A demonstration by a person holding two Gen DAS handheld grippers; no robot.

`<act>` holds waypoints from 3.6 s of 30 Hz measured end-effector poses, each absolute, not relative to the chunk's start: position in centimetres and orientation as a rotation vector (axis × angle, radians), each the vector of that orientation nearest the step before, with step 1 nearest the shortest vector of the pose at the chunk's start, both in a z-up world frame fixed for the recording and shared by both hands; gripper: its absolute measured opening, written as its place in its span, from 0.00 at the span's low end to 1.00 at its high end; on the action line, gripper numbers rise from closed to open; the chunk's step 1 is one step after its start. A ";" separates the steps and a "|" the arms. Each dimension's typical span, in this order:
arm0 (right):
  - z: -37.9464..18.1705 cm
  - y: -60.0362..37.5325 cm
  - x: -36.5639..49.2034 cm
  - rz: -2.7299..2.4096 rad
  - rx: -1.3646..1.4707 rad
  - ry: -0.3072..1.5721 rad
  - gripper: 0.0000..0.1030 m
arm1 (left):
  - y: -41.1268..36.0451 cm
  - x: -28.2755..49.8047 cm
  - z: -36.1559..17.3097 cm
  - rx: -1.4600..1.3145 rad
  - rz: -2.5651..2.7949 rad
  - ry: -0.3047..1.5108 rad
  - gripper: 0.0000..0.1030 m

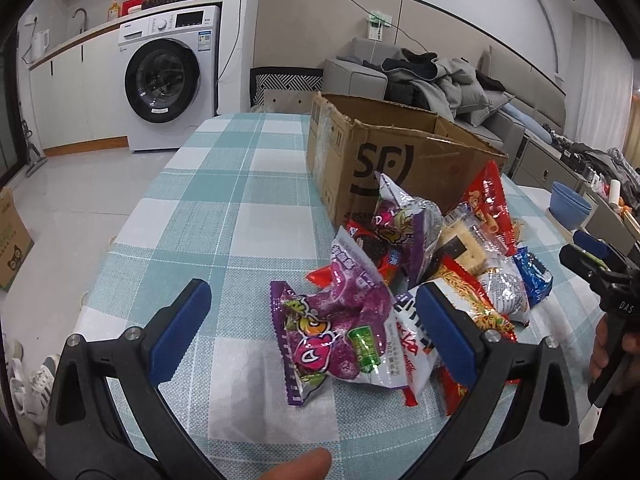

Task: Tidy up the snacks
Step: 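Grasp the purple candy bag with left tool while right tool grasps blue Oreo pack, then carry the purple bag with left tool while right tool carries Oreo pack over box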

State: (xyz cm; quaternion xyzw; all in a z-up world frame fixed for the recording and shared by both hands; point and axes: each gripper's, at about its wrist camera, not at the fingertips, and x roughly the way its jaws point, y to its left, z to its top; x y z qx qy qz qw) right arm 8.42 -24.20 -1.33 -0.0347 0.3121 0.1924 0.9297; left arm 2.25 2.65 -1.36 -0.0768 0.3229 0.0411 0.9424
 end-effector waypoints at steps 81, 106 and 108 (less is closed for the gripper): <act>4.5 -23.3 10.7 0.534 -0.039 0.644 0.44 | 2.7 4.2 5.3 -0.186 0.000 0.565 0.37; 6.9 -17.8 18.4 0.622 -0.016 0.625 0.44 | -1.3 14.0 9.1 -0.137 -0.067 0.603 0.37; 6.8 -17.6 19.2 0.627 -0.009 0.630 0.44 | -1.5 14.9 9.0 -0.124 -0.065 0.608 0.37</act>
